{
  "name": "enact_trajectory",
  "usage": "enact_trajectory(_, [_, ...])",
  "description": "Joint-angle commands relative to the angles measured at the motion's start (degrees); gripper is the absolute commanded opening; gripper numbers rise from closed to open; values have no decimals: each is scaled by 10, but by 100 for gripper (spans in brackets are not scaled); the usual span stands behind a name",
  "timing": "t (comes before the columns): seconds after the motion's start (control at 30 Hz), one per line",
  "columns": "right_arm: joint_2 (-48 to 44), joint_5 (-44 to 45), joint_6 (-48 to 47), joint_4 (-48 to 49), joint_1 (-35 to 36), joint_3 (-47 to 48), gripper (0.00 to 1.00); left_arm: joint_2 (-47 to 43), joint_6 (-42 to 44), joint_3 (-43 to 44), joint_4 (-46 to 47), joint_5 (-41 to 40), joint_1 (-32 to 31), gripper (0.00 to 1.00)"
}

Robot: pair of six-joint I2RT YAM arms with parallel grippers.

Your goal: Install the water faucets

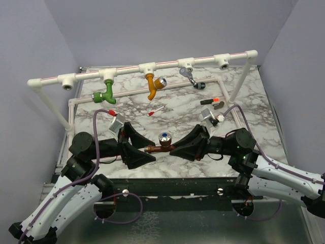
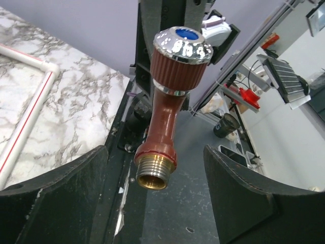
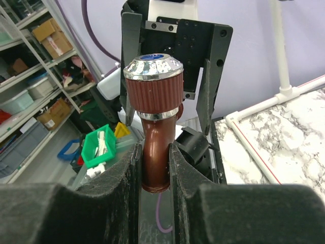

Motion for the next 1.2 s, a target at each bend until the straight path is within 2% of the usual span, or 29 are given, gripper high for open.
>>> enact_trajectory(0.0, [2, -20, 22, 47, -4, -5, 1, 0, -28, -1, 68, 22, 0, 73])
enact_trajectory(0.23, [3, -12, 31, 52, -7, -8, 1, 15, -45, -8, 98, 35, 0, 62])
enact_trajectory(0.37, [4, -10, 34, 51, -8, -7, 1, 24, -53, -8, 115, 40, 0, 52])
enact_trajectory(0.53, [4, -4, 38, 45, -10, -7, 1, 36, -70, -8, 141, 44, 0, 20])
enact_trajectory(0.6, [2, 1, 39, 43, -10, -9, 1, 37, -76, -9, 151, 44, 0, 3])
enact_trajectory(0.63, [1, 2, 40, 43, -10, -9, 1, 36, -78, -9, 152, 43, 0, 0])
enact_trajectory(0.8, [-2, 3, 43, 44, -11, -14, 2, 27, -81, -10, 152, 30, 0, 0])
enact_trajectory(0.83, [-4, 3, 42, 41, -10, -13, 5, 27, -84, -9, 152, 30, 0, 0])
enact_trajectory(0.93, [-8, 2, 34, 25, -10, -8, 26, 23, -84, -8, 148, 27, 0, 0])
enact_trajectory(1.03, [-11, 2, 20, 1, -10, 2, 51, 18, -78, -4, 131, 15, 0, 0])
enact_trajectory(1.17, [-13, 6, -24, -75, -11, 34, 66, 16, -73, 0, 104, -4, 0, 0])
